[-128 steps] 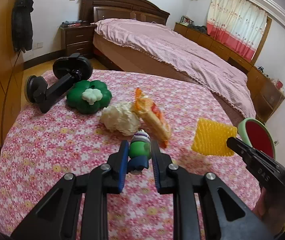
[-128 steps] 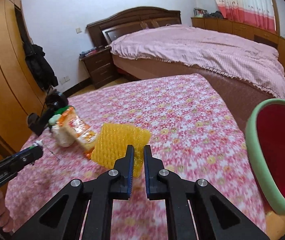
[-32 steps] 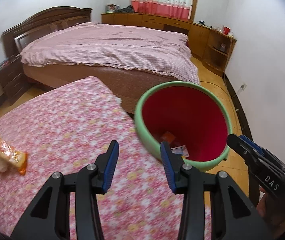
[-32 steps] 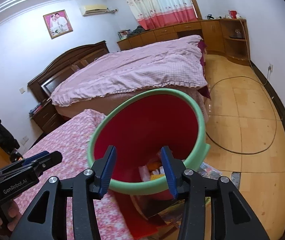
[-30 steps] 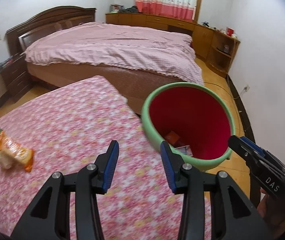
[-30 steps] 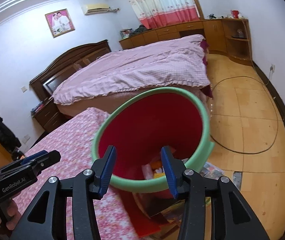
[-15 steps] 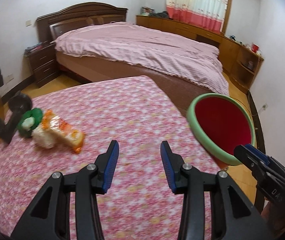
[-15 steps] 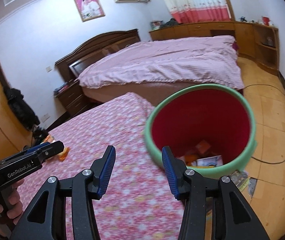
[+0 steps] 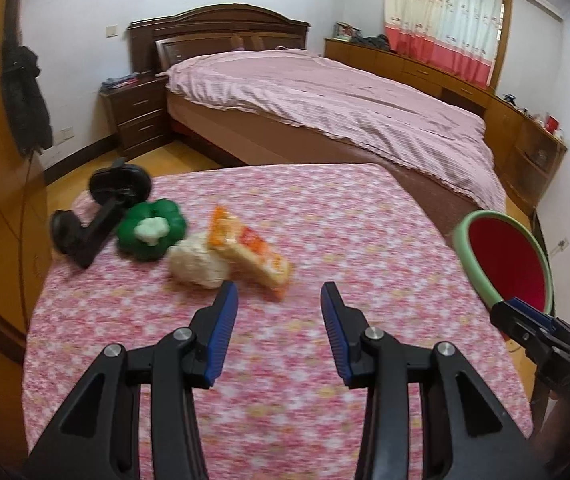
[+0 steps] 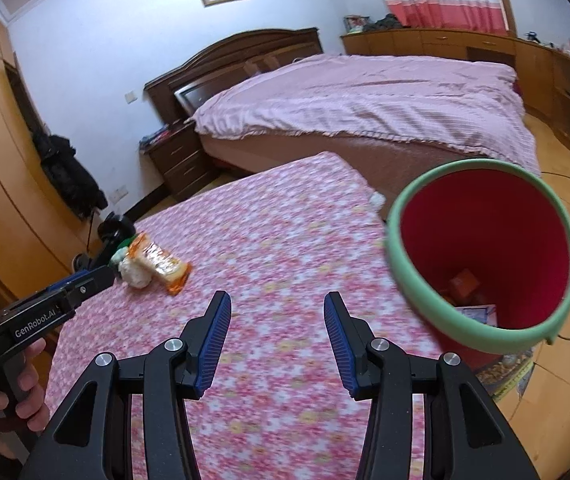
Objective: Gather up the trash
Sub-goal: 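Withdraw both tools from the bucket back toward the bed, then grasp the white crumpled bag with left tool while right tool grasps snack packet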
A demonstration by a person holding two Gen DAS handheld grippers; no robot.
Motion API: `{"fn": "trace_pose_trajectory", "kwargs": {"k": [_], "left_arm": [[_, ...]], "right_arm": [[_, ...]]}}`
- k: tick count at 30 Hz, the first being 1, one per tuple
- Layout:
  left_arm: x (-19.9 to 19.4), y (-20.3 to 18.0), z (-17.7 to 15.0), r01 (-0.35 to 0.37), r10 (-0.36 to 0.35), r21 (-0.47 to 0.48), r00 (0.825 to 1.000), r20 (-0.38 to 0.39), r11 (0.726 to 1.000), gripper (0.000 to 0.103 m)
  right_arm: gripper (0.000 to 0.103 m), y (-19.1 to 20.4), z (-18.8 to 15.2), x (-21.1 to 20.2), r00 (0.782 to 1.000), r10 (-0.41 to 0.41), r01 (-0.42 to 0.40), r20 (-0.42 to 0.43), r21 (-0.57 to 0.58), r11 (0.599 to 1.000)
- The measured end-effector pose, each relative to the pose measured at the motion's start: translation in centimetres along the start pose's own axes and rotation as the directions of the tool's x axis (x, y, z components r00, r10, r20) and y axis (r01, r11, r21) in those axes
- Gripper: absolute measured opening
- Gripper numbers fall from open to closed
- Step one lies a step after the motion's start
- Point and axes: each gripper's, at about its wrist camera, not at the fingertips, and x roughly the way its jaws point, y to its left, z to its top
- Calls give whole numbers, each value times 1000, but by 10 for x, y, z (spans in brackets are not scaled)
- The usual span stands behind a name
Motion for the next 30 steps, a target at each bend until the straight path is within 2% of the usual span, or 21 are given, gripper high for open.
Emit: {"fn": "trace_pose_trajectory", "kwargs": {"k": [9, 17, 25, 30], "left_arm": [[12, 59, 2, -72, 72, -84, 997, -5, 994, 43], [33, 104, -7, -125, 125, -172, 992, -13, 977, 43], [55, 131, -18, -128, 119, -235, 991, -54, 963, 43], [62, 141, -21, -123, 108, -261, 992, -70, 958, 43]], "right_arm": [[50, 45, 9, 39, 997, 39, -43, -67, -58, 997], [50, 87, 18, 80, 989, 54, -75, -138, -146, 986], [50, 117, 23, 132, 977, 68, -109, -201, -198, 974], [50, 138, 25, 166, 963, 70, -142, -259, -273, 952]]}}
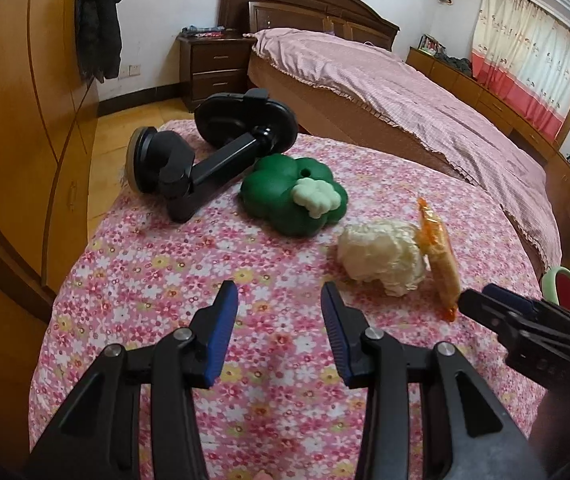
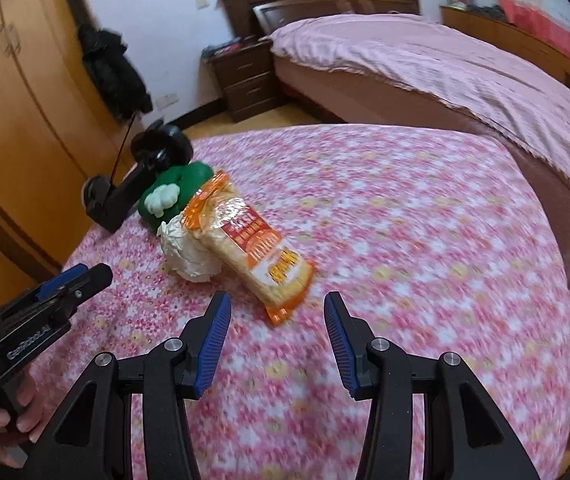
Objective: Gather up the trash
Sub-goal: 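Grasp the white crumpled bag with left tool while right tool grasps snack packet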
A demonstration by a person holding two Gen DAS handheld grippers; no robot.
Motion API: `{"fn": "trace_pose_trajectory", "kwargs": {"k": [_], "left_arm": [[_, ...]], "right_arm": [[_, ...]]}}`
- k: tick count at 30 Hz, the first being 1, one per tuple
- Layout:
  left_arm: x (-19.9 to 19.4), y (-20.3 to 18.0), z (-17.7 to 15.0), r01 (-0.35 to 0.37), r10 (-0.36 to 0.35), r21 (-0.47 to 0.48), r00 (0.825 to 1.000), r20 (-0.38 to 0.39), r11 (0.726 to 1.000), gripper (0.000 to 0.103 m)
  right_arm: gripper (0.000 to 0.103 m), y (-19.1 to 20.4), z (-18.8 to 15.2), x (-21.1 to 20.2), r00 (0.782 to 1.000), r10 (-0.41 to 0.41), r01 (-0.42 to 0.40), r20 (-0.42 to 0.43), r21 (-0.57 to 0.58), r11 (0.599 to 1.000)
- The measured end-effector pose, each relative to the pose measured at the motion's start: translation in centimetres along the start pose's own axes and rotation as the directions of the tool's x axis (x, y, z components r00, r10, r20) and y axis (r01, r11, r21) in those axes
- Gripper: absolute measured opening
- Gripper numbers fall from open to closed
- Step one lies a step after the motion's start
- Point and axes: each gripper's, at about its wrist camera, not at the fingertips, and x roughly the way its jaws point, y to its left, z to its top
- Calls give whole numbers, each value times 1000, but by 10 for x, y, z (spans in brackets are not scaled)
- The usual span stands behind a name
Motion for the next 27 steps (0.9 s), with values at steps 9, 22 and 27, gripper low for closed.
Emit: {"fn": "trace_pose_trajectory", "kwargs": {"k": [9, 22, 27], "left_arm": [[7, 1, 6, 4, -4, 8, 1000, -12, 1000, 43], [11, -27, 16, 78, -78, 31, 997, -23, 996, 43], [15, -39, 20, 130, -130, 17, 991, -32, 991, 43]], "right_arm": [[50, 10, 19, 42, 999, -20, 18, -27, -95, 995], [35, -3, 18, 38, 999, 21, -19, 28, -68, 998], [35, -18, 10, 16, 998, 39, -38, 39, -17, 999]]}}
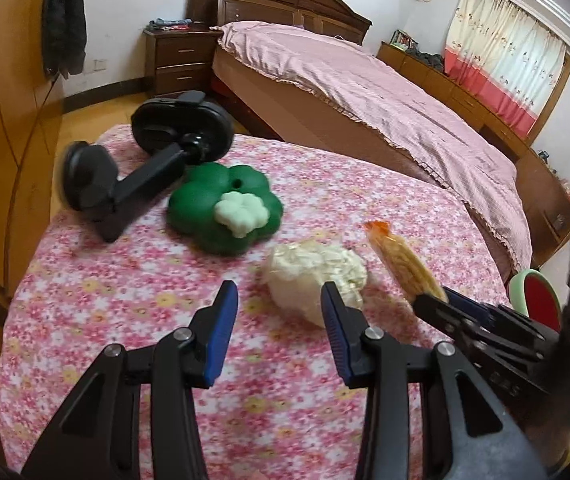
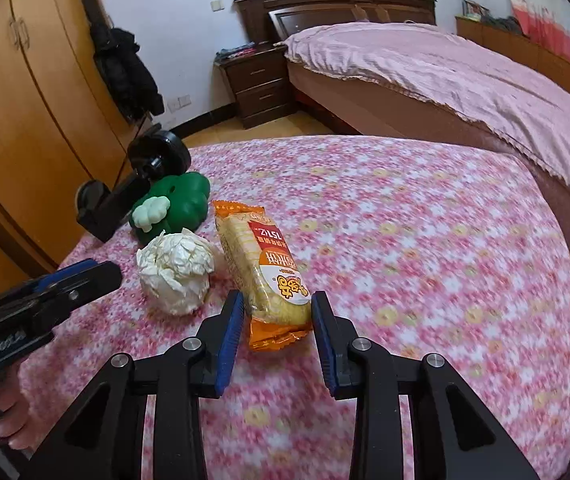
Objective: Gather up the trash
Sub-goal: 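Grasp the white crumpled bag with left tool while right tool grasps snack packet, then carry the crumpled bag and snack packet over the red bucket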
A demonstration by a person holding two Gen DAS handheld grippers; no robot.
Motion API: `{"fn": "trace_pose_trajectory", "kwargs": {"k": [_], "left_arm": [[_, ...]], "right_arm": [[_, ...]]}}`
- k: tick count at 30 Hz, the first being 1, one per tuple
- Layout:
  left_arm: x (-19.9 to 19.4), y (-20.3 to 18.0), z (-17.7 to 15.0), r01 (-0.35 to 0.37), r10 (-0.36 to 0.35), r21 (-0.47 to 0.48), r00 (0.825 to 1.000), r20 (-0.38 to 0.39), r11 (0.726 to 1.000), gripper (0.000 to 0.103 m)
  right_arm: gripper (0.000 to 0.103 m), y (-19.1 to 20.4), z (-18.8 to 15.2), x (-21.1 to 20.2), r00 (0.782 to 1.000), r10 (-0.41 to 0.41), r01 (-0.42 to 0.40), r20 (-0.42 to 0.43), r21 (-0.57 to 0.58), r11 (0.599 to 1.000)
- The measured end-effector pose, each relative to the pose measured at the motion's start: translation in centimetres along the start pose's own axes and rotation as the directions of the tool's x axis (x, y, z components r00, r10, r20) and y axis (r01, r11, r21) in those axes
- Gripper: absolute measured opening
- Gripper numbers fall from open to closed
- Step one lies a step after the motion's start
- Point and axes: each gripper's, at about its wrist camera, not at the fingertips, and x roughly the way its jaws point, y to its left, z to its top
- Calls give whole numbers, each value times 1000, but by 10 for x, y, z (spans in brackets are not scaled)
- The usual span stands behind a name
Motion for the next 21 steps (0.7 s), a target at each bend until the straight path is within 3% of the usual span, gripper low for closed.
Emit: {"fn": "trace_pose_trajectory", "kwargs": {"k": [9, 21], "left_arm": [[21, -20, 6, -16, 17, 38, 1000, -23, 999, 43], [42, -56, 7, 43, -40, 102, 999, -35, 994, 44]], "right_arm": [[35, -30, -19, -48, 998, -41, 37, 47, 83, 996], [35, -74, -56, -99, 989, -111, 88, 100, 208, 974]]}}
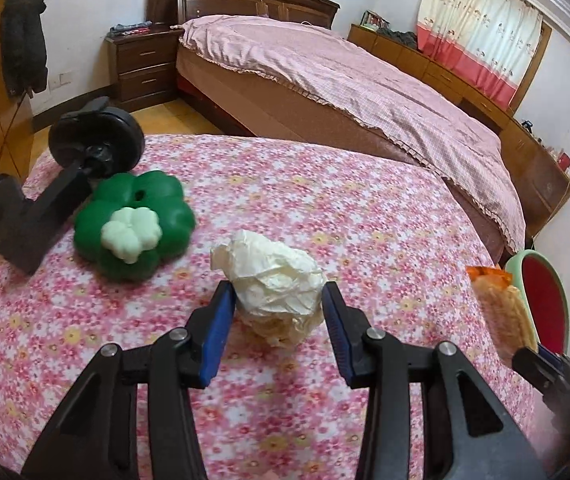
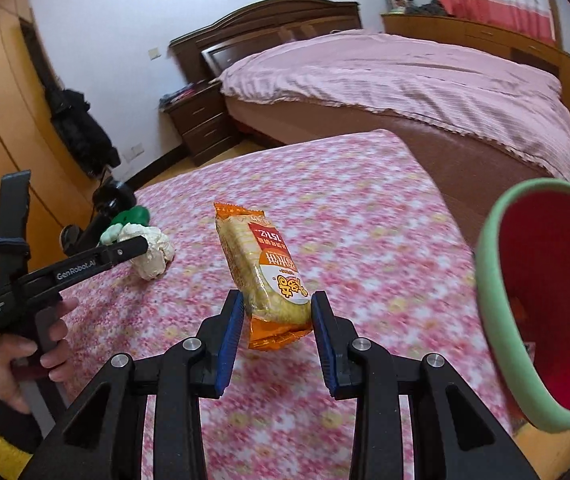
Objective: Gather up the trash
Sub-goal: 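Carry the crumpled bag and snack packet over the red bucket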
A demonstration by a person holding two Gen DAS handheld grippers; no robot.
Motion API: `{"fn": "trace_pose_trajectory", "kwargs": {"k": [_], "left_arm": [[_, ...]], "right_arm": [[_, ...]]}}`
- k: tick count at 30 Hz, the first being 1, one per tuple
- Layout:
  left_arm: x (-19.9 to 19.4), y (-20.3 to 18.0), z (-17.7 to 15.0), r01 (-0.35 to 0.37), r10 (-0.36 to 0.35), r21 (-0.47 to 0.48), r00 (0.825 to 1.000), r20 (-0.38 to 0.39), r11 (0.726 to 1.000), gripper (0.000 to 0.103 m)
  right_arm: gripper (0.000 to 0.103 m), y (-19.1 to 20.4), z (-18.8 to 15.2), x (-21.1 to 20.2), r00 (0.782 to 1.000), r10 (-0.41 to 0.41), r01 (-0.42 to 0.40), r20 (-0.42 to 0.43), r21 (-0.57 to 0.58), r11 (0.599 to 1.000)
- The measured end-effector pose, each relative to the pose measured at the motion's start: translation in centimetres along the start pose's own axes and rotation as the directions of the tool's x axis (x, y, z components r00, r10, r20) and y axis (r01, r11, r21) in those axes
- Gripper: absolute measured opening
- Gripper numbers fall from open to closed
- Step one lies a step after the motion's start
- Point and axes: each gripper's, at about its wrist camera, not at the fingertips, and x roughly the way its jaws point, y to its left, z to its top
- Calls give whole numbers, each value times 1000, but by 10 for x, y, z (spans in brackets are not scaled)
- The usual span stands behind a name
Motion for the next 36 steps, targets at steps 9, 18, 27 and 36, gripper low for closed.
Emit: {"fn": "trace_pose_trajectory", "kwargs": {"k": [9, 18, 27, 36], "left_arm": [[-6, -5, -3, 16, -16, -15, 1000, 14, 1000, 38], [-38, -46, -21, 51, -57, 98, 997, 54, 994, 38], [-57, -105, -40, 123, -135, 203, 990, 42, 971, 38], [-61, -171, -58, 191, -204, 319, 979, 8, 928, 38]], "right_arm": [[35, -25, -12, -26, 999, -20, 17, 42, 69, 997], [35, -40, -20, -51, 995, -44, 33, 90, 119, 992], [35, -61, -33, -83, 984, -100, 74, 146, 178, 981], [35, -101, -50, -115, 969, -169, 115, 179, 278, 954]]}}
